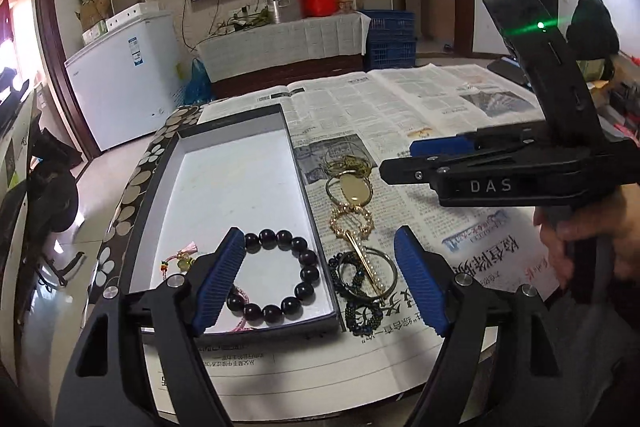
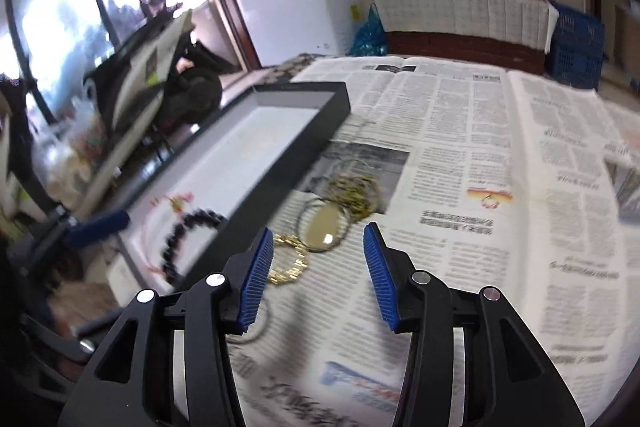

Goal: Organize jewelry
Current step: 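Reach the right gripper to the gold bracelet and close on it, then grasp the pearl strand with the left gripper while the right gripper holds the gold bracelet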

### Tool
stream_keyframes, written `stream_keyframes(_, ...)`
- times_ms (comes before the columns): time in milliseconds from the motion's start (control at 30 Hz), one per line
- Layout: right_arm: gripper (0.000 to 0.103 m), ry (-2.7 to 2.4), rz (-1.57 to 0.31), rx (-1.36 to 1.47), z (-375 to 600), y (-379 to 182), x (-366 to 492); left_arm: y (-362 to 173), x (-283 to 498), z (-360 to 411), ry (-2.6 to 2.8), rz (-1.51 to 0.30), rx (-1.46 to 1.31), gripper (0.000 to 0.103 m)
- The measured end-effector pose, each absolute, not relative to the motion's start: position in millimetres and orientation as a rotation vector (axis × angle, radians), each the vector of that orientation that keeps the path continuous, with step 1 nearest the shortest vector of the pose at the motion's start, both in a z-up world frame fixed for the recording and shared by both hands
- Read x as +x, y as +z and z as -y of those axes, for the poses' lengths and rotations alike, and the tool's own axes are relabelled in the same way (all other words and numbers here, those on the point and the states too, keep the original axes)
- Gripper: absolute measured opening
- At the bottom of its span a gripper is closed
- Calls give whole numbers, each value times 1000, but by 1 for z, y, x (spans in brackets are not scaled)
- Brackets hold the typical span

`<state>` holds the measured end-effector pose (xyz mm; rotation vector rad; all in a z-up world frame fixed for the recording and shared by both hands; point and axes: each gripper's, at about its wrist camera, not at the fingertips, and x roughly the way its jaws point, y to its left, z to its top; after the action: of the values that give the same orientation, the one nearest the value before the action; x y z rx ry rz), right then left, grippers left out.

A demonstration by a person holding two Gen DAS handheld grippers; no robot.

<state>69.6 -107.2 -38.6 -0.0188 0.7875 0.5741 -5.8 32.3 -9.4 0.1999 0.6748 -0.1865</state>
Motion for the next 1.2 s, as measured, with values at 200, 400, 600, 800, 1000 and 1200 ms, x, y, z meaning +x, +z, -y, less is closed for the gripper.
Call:
stream_keyframes(200, 45, 589, -789, -126, 92, -47, 78, -12, -3, -42, -159, -692, 162, 76)
stream_keyframes(400, 34, 602, -825, -168, 80, -59, 92, -13, 0, -43, -166, -702, 155, 74)
stream_keyframes(600, 34, 657, -840, -183, 70, -64, 91, -11, 4, -49, -156, -692, 125, 72)
stream_keyframes(800, 27, 719, -840, -241, 55, -64, 77, -6, 8, -71, -101, -683, 34, 63)
stream_keyframes(1000, 22, 716, -852, -288, 47, -70, 74, -2, 9, -91, -52, -678, -67, 61)
stream_keyframes(1200, 5, 719, -846, -378, 41, -72, 63, -6, 4, -83, -118, -711, -78, 60)
